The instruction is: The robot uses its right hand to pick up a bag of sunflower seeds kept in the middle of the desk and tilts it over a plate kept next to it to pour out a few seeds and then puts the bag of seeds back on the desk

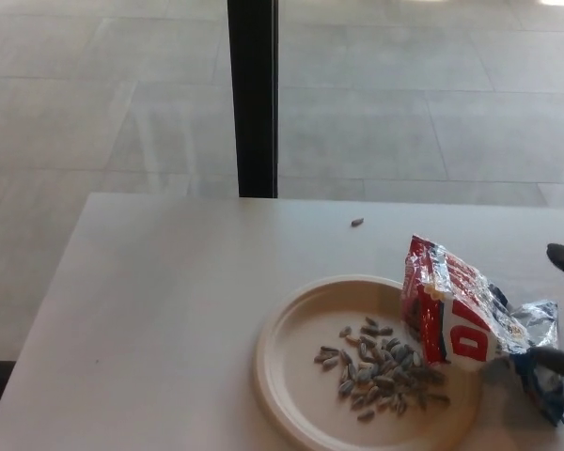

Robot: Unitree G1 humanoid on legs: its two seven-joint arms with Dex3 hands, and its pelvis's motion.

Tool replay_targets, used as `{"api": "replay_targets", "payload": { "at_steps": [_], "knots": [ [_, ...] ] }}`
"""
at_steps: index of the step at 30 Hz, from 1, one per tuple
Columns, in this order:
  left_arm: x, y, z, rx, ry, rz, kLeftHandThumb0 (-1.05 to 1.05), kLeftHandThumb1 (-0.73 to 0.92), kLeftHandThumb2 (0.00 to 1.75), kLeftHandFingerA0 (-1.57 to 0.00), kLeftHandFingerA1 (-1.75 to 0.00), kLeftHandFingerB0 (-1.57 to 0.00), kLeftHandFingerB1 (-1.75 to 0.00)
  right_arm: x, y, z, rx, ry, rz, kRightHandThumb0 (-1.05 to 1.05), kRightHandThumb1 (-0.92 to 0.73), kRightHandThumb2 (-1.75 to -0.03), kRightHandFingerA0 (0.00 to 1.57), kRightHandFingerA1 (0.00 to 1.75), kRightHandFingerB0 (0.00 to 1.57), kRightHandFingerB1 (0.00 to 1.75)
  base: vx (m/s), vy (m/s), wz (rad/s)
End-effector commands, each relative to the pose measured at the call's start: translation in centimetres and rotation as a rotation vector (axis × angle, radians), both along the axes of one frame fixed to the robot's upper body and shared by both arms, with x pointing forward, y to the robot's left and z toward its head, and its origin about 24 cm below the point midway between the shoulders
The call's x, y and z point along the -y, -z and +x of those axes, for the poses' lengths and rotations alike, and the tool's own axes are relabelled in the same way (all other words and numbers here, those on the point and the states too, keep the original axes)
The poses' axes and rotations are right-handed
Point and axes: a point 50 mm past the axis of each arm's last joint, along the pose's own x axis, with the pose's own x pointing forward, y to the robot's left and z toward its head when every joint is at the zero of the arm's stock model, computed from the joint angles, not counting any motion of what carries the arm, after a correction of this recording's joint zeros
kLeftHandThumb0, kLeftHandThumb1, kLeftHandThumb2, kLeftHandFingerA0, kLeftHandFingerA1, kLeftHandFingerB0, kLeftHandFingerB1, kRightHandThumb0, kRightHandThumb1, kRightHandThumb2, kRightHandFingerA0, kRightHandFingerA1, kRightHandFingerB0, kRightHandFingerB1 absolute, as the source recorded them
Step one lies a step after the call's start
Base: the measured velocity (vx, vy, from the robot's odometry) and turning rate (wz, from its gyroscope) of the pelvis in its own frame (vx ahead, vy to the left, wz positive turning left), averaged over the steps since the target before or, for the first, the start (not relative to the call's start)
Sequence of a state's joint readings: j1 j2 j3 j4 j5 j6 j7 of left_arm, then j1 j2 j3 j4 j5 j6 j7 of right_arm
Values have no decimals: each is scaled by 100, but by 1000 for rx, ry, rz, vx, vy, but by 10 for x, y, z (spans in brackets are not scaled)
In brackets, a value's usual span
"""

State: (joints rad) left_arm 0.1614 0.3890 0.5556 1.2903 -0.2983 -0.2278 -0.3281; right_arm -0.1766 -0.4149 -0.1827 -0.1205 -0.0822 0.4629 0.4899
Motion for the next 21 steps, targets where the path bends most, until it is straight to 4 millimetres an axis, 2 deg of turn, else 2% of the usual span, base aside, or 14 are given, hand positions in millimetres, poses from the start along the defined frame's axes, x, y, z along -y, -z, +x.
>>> {"api": "replay_targets", "payload": {
  "at_steps": [1,7,9,10,11,13,14,15,16,17,18,19,21],
  "knots": [
    [-3,-3,-3,7,-14,26,-81,74,63,-47,-52,-47,-40,42,-34,-20,69,10,34,-74,-41,-67,0,0,0,0,0,0,0],
    [-6,-4,0,0,-11,31,-76,76,63,-46,-48,-45,-38,104,-56,-57,110,123,121,-65,-41,-65,0,0,0,0,0,0,0],
    [-5,-4,1,4,-9,29,-78,76,63,-45,-49,-44,-38,128,-64,-73,166,205,218,-56,-40,-61,0,0,0,8,0,0,0],
    [-5,-4,2,12,-11,22,-78,76,63,-46,-49,-45,-38,154,-70,-96,241,325,334,-69,-39,-60,0,0,7,11,0,0,0],
    [-5,-4,2,15,-11,21,-78,77,64,-46,-50,-45,-37,165,-72,-109,283,388,377,-61,-42,-63,0,0,5,32,0,0,0],
    [-5,-4,2,25,-5,17,-78,78,64,-44,-51,-43,-38,178,-72,-125,339,467,383,-66,-43,-65,0,0,7,35,0,0,0],
    [-5,-4,2,26,-4,15,-76,79,64,-43,-50,-40,-37,189,-70,-138,375,526,392,-75,-43,-67,0,0,10,36,0,0,0],
    [-5,-4,2,26,-4,15,-76,79,64,-43,-50,-40,-37,192,-69,-142,386,542,399,-75,-43,-67,0,0,10,36,0,0,0],
    [-5,-4,3,28,-8,14,-76,80,64,-43,-49,-40,-37,206,-60,-159,430,665,431,-66,-40,-70,0,14,9,45,0,0,0],
    [-5,-5,3,36,-13,11,-76,79,64,-42,-50,-40,-37,216,-49,-177,465,764,448,-60,-51,-65,0,14,10,44,0,0,0],
    [-5,-5,3,50,-25,4,-76,79,64,-42,-50,-40,-37,222,-36,-198,498,867,455,-76,-44,-76,0,23,10,49,0,0,0],
    [-5,-4,2,55,-35,-1,-76,79,64,-42,-50,-41,-37,224,-26,-209,518,947,480,-73,-44,-78,0,30,11,53,0,0,0],
    [-5,-5,2,51,-33,0,-78,79,64,-40,-50,-41,-37,225,-5,-225,515,1040,486,-76,-46,-84,0,33,7,47,0,0,0]
  ]
}}
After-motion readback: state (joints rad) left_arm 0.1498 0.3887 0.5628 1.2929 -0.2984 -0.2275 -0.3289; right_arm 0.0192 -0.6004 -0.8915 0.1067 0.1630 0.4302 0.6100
